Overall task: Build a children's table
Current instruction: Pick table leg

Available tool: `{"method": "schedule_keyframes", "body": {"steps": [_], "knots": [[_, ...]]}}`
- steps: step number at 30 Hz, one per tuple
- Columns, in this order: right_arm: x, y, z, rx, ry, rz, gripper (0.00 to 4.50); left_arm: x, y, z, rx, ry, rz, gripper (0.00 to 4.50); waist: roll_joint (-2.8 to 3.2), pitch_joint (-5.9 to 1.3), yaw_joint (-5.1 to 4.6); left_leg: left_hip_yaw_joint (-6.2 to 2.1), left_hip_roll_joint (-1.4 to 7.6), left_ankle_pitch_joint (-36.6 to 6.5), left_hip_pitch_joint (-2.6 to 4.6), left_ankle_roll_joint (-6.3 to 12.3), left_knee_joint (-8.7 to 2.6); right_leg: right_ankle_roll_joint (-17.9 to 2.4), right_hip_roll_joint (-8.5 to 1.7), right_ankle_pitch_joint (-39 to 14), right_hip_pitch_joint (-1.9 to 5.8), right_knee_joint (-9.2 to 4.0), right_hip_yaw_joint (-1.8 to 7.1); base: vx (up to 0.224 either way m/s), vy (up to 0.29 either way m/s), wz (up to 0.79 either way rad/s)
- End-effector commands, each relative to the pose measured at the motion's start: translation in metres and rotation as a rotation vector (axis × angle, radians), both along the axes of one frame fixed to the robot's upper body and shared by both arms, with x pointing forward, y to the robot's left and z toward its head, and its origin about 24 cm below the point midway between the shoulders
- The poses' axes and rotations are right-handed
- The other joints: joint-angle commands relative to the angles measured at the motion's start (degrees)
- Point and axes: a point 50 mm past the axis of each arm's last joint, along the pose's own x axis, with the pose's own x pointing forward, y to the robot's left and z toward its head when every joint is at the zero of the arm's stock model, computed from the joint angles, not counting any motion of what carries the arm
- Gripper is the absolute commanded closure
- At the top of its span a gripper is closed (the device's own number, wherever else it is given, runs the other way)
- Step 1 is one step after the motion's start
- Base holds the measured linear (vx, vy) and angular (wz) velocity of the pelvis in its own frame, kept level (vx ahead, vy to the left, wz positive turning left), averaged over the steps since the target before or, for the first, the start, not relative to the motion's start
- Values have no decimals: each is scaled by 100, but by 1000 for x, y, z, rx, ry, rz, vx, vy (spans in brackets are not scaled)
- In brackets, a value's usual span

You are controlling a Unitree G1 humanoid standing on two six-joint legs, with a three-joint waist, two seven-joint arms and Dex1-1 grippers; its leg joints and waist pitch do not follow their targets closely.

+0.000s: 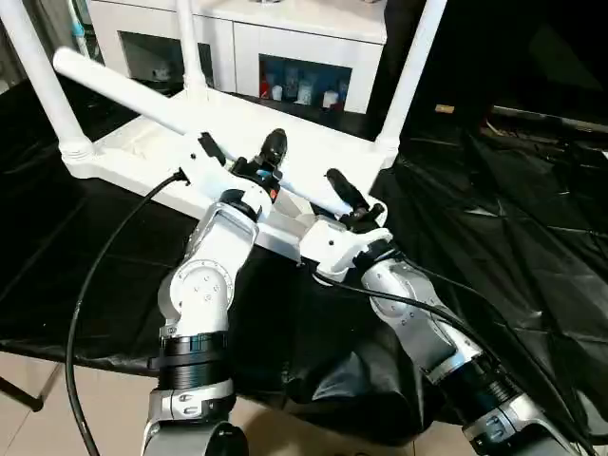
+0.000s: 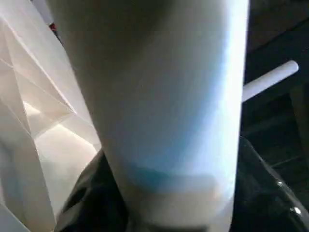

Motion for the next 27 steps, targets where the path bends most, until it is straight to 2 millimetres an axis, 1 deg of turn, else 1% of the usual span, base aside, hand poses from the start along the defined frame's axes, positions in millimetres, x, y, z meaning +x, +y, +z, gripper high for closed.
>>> {"method": "schedule_keyframes", "body": {"steps": [1, 2, 3, 5, 6, 7, 8, 9, 10, 11, 12, 13, 14, 15, 16, 17, 18, 19, 20, 21, 22, 23, 24, 25, 26, 27], "knots": [[6, -9, 23, 113, -95, -42, 195, 3, -34, 13, -140, 37, -23, 237, 92, -433, -27, -51, 19, -1550, 128, -203, -393, -526, -91, -963, 333, -353, 142, 0, 0, 0], [5, -9, 24, 139, -89, -31, 195, 3, -34, 13, -140, 38, -23, 237, 90, -437, -25, -53, 20, -1567, 133, -205, -393, -522, -93, -978, 334, -351, 139, 0, 0, 0], [5, -9, 26, 166, -83, -19, 189, 3, -32, 13, -120, 29, -21, 248, 98, -440, -29, -52, 24, -1588, 139, -195, -393, -522, -95, -972, 326, -351, 141, 0, 0, 0], [5, -9, 26, 169, -82, -14, 161, 3, -32, 13, -110, 24, -21, 253, 92, -438, -30, -52, 24, -1587, 134, -186, -393, -511, -91, -976, 330, -355, 137, 0, 0, 0], [4, -8, 26, 183, -80, -4, 161, 3, -31, 13, -93, 16, -22, 253, 91, -436, -31, -51, 24, -1591, 133, -187, -393, -501, -89, -997, 329, -356, 136, 0, 0, 0], [3, -7, 27, 208, -74, 19, 151, 3, -30, 13, -57, -3, -30, 253, 87, -438, -28, -51, 25, -1596, 130, -185, -392, -482, -97, -1025, 330, -361, 138, 0, 0, 0], [2, -5, 28, 226, -71, 40, 147, 3, -30, 14, -33, -15, -36, 254, 62, -439, -31, -47, 29, -1608, 132, -174, -390, -464, -99, -1058, 326, -367, 137, 0, 0, 0], [-2, -3, 33, 280, -76, 95, 146, 3, -29, 14, 7, -36, -43, 254, 61, -438, -29, -43, 30, -1651, 135, -142, -391, -428, -104, -1135, 318, -378, 136, 0, 0, 0], [-7, -1, 42, 376, -73, 191, 146, 3, -26, 16, 87, -81, -59, 254, 78, -439, -27, -44, 37, -1711, 144, -112, -392, -405, -109, -1207, 302, -387, 134, 0, 0, 0], [-8, -2, 45, 405, -67, 218, 146, 2, -24, 17, 110, -95, -65, 255, 85, -444, -21, -43, 44, -1761, 165, -97, -382, -393, -113, -1237, 281, -387, 133, 0, 0, 0], [-8, -3, 45, 432, -26, 247, 146, 2, -21, 19, 148, -124, -79, 255, 79, -437, -29, -56, 45, -1760, 140, -72, -391, -404, -107, -1223, 299, -378, 128, 0, 0, 0], [-8, -3, 45, 432, -26, 247, 146, 2, -21, 19, 148, -124, -79, 255, 73, -428, -27, -50, 40, -1789, 136, -40, -397, -395, -98, -1251, 300, -389, 126, 0, 0, 0], [-7, -12, 43, 549, 120, 291, 146, 2, -11, 21, 265, -191, -124, 260, 54, -429, -31, -52, 34, -1783, 133, 68, -392, -387, -92, -1245, 308, -373, 133, 0, 0, 0], [-7, -14, 42, 580, 163, 307, 146, 2, -9, 22, 290, -202, -133, 260, 71, -435, -23, -64, 37, -1816, 136, 118, -390, -384, -96, -1266, 312, -352, 133, 0, 0, 0], [-7, -16, 40, 624, 238, 326, 146, 2, -6, 22, 315, -213, -145, 262, 70, -421, -53, -87, 57, -1731, 85, 86, -422, -404, -108, -1241, 339, -343, 141, 0, 0, 0], [-8, -18, 36, 707, 388, 392, 146, 2, 0, 21, 355, -230, -173, 264, 81, -419, -57, -84, 41, -1755, 105, 105, -419, -432, -82, -1227, 349, -348, 136, 0, 0, 0], [-8, -19, 36, 720, 414, 407, 146, 2, 1, 21, 360, -233, -178, 266, 101, -430, -52, -93, 65, -1754, 137, 119, -421, -547, -96, -1112, 335, -337, 154, 0, 0, 0], [-9, -19, 35, 739, 451, 430, 146, 2, 2, 21, 367, -236, -186, 266, 98, -436, -65, -91, 58, -1698, 129, 125, -417, -612, -85, -1000, 348, -323, 154, 0, 0, 0], [-9, -26, 33, 763, 593, 486, 146, 1, 9, 22, 400, -263, -248, 267, 108, -430, -59, -83, 53, -1607, 134, 110, -416, -737, -75, -865, 350, -323, 156, 0, 0, 0], [-9, -26, 33, 763, 593, 486, 146, 1, 9, 22, 400, -263, -248, 267, 114, -446, -44, -88, 63, -1478, 131, 76, -417, -829, -101, -778, 370, -299, 156, 0, 0, 0], [-10, -34, 35, 755, 720, 557, 146, -3, 14, 24, 427, -299, -334, 267, 127, -441, -37, -86, 63, -1446, 133, 46, -415, -850, -109, -805, 362, -305, 155, 0, 0, 0], [-11, -38, 35, 740, 773, 594, 146, -4, 16, 25, 429, -311, -360, 267, 142, -439, -18, -85, 63, -1460, 153, 24, -410, -886, -112, -909, 370, -307, 156, 0, 0, 0], [-11, -43, 36, 719, 808, 618, 146, -6, 17, 27, 413, -322, -396, 267, 132, -426, 2, -73, 70, -1474, 147, -20, -410, -903, -122, -1019, 356, -322, 164, 0, 0, 0], [-11, -50, 38, 715, 872, 646, 146, -9, 19, 31, 397, -346, -458, 267, 139, -432, 37, -65, 57, -1501, 169, -69, -398, -930, -124, -1135, 353, -322, 162, 0, 0, 0], [-11, -52, 39, 713, 896, 658, 146, -10, 19, 32, 393, -358, -486, 267, 137, -424, 41, -60, 54, -1517, 171, -73, -400, -942, -123, -1196, 345, -328, 164, 0, 0, 0], [-11, -54, 40, 712, 913, 667, 146, -11, 19, 33, 393, -366, -504, 267, 134, -415, 50, -63, 67, -1540, 149, -117, -409, -941, -145, -1323, 337, -344, 167, 0, 0, 0]]}}
